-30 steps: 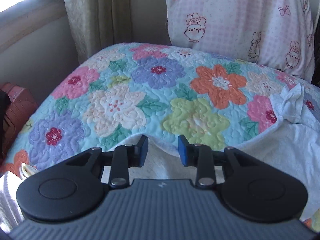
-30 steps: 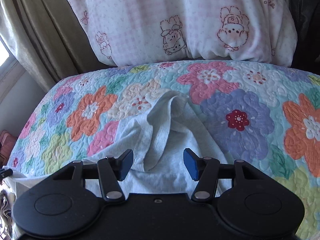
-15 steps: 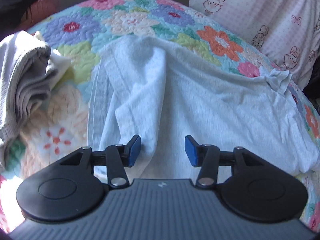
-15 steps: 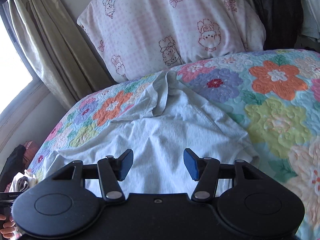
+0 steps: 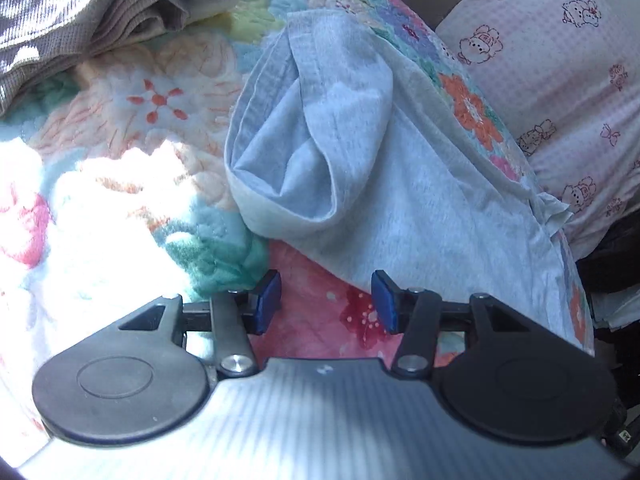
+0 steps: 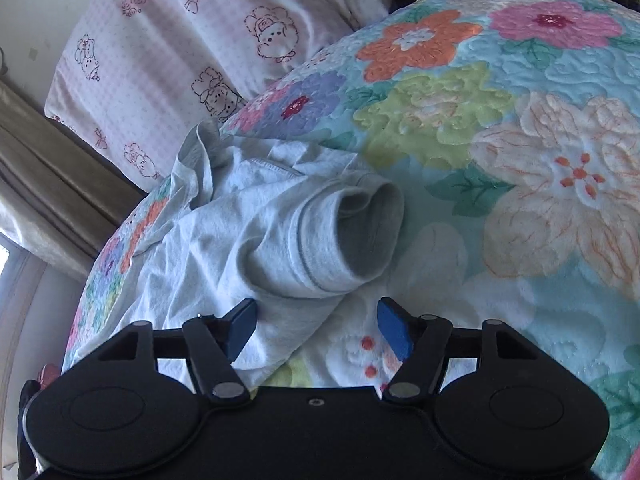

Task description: Fold clothes

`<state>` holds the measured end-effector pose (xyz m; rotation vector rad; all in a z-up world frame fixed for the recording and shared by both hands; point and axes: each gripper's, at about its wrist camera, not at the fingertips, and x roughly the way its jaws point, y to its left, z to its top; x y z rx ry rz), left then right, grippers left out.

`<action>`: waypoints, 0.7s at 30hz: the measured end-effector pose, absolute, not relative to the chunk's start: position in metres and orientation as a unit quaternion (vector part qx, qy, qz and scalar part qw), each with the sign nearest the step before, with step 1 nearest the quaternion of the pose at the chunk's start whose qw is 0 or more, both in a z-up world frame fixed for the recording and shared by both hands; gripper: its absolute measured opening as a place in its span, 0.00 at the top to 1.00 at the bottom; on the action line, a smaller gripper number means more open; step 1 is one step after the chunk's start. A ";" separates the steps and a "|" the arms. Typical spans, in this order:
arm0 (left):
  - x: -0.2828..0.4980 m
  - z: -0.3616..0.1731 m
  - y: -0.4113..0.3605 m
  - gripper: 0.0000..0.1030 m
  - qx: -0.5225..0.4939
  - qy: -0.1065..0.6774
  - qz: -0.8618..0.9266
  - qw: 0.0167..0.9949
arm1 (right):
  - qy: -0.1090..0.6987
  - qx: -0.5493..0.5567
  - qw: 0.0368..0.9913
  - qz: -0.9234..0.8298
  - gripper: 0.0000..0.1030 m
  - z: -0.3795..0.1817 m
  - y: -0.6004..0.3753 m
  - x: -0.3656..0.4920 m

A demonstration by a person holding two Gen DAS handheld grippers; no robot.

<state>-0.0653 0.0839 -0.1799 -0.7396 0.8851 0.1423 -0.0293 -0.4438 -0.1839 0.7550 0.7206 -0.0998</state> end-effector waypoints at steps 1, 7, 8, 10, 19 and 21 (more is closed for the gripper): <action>-0.060 -0.181 0.088 0.50 -0.344 0.414 0.074 0.839 | 0.339 0.367 0.865 -0.044 0.22 -0.187 -0.444 -0.024; -0.041 -0.180 0.094 0.73 -0.280 0.392 0.107 0.870 | 0.323 0.333 0.885 -0.046 0.66 -0.187 -0.444 0.021; -0.040 -0.178 0.090 0.78 -0.257 0.391 0.113 0.877 | 0.319 0.321 0.891 -0.048 0.90 -0.183 -0.445 0.028; -0.042 -0.174 0.088 0.81 -0.250 0.388 0.117 0.880 | 0.293 0.285 0.911 -0.053 0.90 -0.159 -0.445 0.031; -0.065 -0.160 0.078 0.84 -0.272 0.410 0.056 0.869 | 0.223 0.097 0.968 -0.065 0.92 -0.086 -0.461 -0.027; -0.066 -0.165 0.071 0.84 -0.283 0.424 0.035 0.859 | 0.251 0.106 0.957 -0.101 0.92 -0.106 -0.486 -0.033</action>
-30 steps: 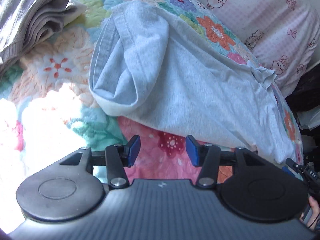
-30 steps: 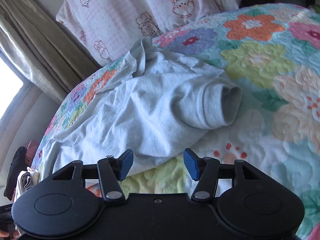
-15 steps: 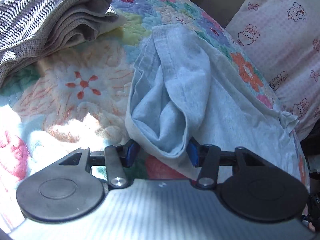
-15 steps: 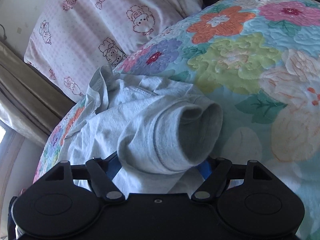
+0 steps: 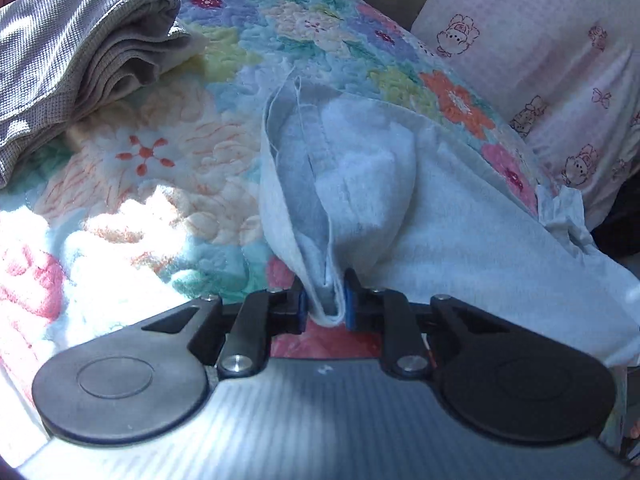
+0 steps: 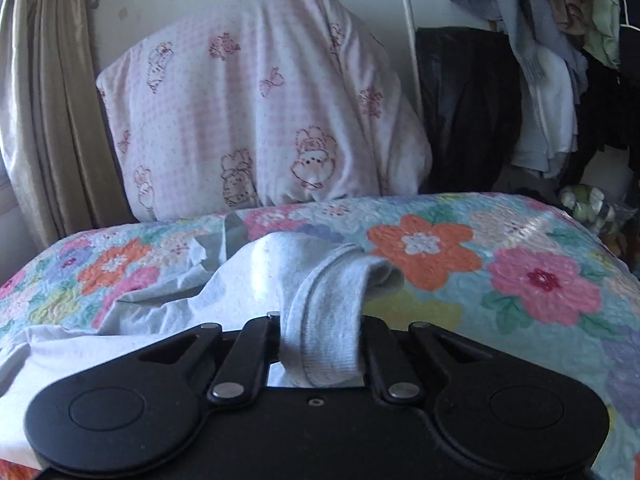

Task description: Fold clothes

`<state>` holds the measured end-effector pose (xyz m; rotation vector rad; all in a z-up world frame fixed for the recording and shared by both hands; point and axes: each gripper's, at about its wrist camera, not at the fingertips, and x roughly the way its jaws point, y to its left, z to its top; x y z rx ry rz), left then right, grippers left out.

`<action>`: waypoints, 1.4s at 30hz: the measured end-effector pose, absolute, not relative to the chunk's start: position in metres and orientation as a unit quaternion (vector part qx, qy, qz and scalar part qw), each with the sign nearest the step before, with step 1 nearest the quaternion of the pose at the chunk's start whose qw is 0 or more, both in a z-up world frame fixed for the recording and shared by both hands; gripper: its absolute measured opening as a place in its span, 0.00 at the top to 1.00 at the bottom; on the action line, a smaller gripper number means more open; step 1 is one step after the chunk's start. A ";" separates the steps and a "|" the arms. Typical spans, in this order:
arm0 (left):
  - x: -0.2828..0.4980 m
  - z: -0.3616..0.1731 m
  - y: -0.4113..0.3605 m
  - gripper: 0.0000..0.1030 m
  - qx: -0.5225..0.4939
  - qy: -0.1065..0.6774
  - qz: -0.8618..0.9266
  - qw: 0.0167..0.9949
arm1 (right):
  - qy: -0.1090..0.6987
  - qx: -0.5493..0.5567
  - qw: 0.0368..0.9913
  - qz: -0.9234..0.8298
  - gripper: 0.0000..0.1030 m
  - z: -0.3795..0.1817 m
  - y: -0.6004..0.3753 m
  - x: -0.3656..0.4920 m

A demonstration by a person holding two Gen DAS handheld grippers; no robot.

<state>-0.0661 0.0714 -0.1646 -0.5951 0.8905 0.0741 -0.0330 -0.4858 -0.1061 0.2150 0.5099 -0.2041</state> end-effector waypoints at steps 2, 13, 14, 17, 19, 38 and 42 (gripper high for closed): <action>-0.065 -0.165 0.062 0.84 -0.267 0.432 0.032 0.861 | 0.270 0.119 0.948 -0.122 0.92 -0.122 -0.501 -0.042; -0.088 -0.147 0.080 0.85 -0.285 0.420 0.018 0.861 | 0.278 0.081 0.950 -0.115 0.93 -0.109 -0.497 -0.074; -0.090 -0.147 0.082 0.85 -0.283 0.420 0.019 0.862 | 0.285 0.081 0.948 -0.117 0.93 -0.112 -0.499 -0.073; -0.092 -0.145 0.084 0.85 -0.268 0.422 0.028 0.866 | 0.303 0.093 0.939 -0.136 0.93 -0.131 -0.502 -0.077; -0.094 -0.141 0.083 0.85 -0.249 0.418 0.035 0.873 | 0.308 0.110 0.934 -0.147 0.93 -0.140 -0.505 -0.081; -0.055 -0.131 0.026 0.68 -0.062 0.411 -0.095 0.905 | 0.357 0.137 0.915 -0.132 0.90 -0.176 -0.519 -0.073; -0.030 -0.152 0.018 0.57 0.007 0.434 -0.069 0.898 | 0.356 0.141 0.914 -0.132 0.90 -0.177 -0.520 -0.073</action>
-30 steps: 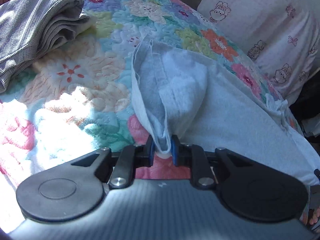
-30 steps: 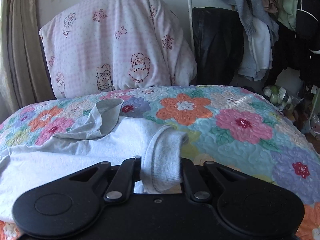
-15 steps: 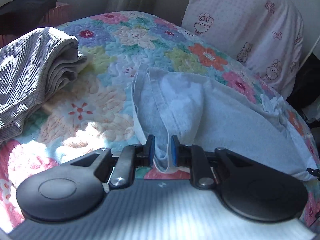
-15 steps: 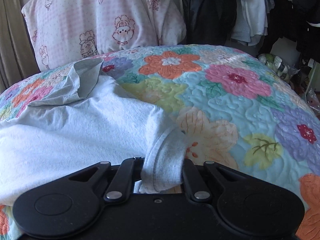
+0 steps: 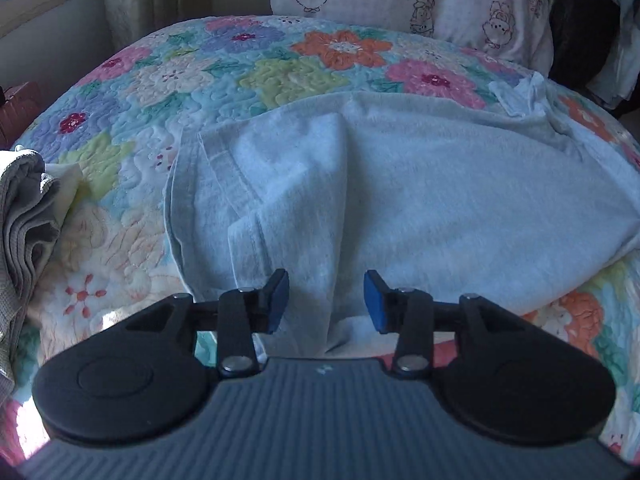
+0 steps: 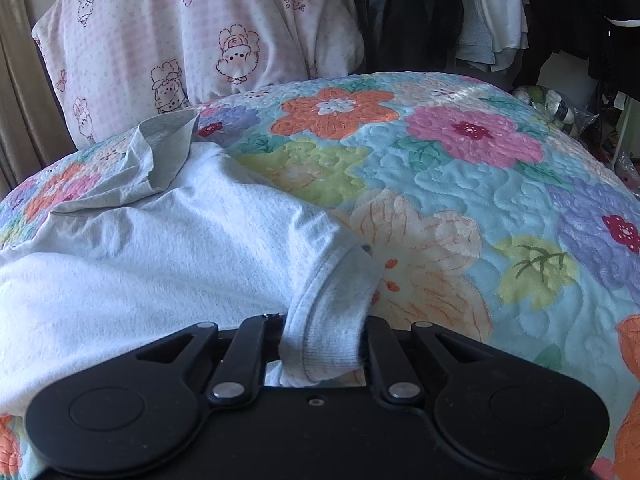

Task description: Fold clothes

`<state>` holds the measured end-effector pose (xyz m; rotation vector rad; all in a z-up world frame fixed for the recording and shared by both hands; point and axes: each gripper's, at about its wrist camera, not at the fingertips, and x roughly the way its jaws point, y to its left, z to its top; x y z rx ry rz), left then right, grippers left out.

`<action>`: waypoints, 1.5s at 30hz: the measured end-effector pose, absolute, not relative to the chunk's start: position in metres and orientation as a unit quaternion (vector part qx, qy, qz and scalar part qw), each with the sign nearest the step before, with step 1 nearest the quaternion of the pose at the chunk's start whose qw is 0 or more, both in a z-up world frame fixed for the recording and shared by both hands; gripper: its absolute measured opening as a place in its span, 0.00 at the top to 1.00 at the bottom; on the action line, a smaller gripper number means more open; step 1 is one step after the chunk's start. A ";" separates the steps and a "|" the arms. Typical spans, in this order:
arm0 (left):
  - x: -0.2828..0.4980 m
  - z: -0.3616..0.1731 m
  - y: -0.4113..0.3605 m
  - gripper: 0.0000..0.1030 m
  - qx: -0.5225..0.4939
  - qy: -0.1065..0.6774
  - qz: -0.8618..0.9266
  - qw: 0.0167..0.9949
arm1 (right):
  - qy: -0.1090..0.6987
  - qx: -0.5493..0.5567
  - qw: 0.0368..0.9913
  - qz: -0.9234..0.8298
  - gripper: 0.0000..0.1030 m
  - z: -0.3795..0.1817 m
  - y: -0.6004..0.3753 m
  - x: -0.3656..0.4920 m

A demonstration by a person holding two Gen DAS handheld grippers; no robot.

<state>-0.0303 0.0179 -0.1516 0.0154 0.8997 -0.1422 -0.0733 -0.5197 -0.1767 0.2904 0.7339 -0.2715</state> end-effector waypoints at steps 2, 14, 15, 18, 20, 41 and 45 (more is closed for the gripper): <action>-0.022 -0.161 0.024 0.57 0.013 0.443 -0.056 0.894 | 0.356 0.142 0.914 -0.129 0.89 -0.177 -0.521 -0.074; -0.029 -0.166 0.049 0.91 -0.100 0.453 -0.077 0.882 | 0.355 0.142 0.916 -0.120 0.84 -0.183 -0.524 -0.077; -0.030 -0.165 0.050 0.91 -0.104 0.447 -0.069 0.886 | 0.354 0.141 0.917 -0.120 0.84 -0.183 -0.524 -0.078; -0.039 -0.148 0.061 0.92 -0.147 0.411 -0.059 0.898 | 0.350 0.146 0.918 -0.117 0.84 -0.179 -0.527 -0.080; -0.054 -0.132 0.073 0.92 -0.193 0.380 -0.057 0.903 | 0.342 0.171 0.918 -0.109 0.84 -0.172 -0.534 -0.084; -0.088 -0.153 0.084 0.93 -0.178 0.455 0.003 0.872 | 0.316 0.118 0.935 -0.111 0.91 -0.122 -0.532 -0.116; -0.087 -0.156 0.079 0.93 -0.152 0.468 0.011 0.871 | 0.354 0.114 0.920 -0.126 0.91 -0.158 -0.533 -0.116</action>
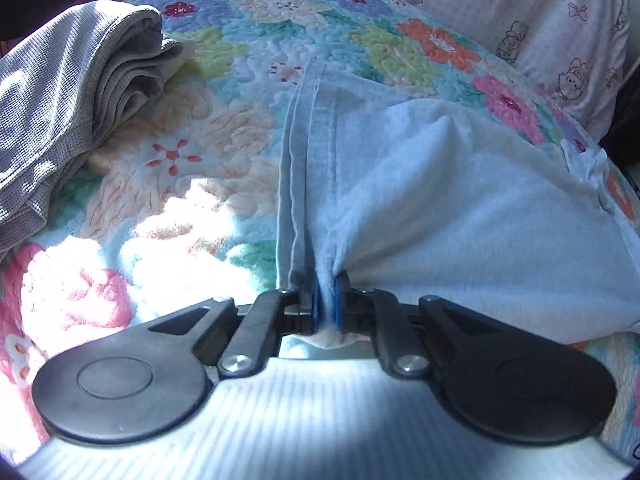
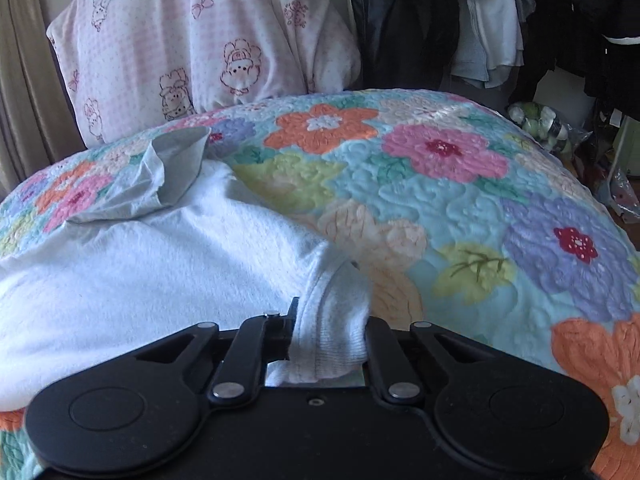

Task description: Fold clothes

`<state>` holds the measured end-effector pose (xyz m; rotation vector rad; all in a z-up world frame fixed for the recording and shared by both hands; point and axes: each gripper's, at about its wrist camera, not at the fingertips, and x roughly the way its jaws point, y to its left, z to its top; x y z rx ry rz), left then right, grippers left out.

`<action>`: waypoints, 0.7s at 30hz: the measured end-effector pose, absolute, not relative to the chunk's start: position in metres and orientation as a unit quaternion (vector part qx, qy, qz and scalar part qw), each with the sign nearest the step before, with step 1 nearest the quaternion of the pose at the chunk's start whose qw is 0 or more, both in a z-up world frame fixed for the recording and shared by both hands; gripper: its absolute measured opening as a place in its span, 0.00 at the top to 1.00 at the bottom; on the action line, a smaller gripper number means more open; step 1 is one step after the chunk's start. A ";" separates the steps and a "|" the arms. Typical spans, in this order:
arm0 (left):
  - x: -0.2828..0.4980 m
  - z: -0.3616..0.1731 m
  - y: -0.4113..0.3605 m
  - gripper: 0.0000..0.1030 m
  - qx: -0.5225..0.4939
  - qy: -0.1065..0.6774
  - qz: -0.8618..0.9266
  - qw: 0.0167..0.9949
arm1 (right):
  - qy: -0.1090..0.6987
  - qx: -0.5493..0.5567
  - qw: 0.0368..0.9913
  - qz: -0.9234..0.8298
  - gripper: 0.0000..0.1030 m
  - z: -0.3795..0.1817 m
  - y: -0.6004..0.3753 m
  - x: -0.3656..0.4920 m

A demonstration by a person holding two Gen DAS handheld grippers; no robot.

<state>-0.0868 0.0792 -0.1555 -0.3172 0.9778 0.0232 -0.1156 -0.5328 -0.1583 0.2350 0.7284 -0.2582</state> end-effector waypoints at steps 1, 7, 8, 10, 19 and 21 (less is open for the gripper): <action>-0.088 -0.154 0.079 0.93 -0.146 0.466 0.012 0.872 | 0.359 0.112 0.918 -0.127 0.90 -0.163 -0.532 -0.116; -0.098 -0.147 0.075 0.92 -0.115 0.461 0.018 0.880 | 0.388 0.053 0.905 -0.165 0.73 -0.166 -0.524 -0.114; -0.100 -0.145 0.076 0.92 -0.111 0.459 0.023 0.881 | 0.391 0.032 0.903 -0.175 0.73 -0.165 -0.521 -0.114; -0.104 -0.141 0.079 0.92 -0.106 0.452 0.041 0.885 | 0.399 0.004 0.899 -0.182 0.73 -0.163 -0.519 -0.117; -0.120 -0.120 0.104 0.92 -0.130 0.413 0.079 0.898 | 0.334 0.151 0.885 -0.287 0.49 -0.105 -0.543 -0.138; -0.123 -0.110 0.112 0.92 -0.151 0.393 0.076 0.904 | 0.290 0.183 0.887 -0.310 0.48 -0.076 -0.543 -0.144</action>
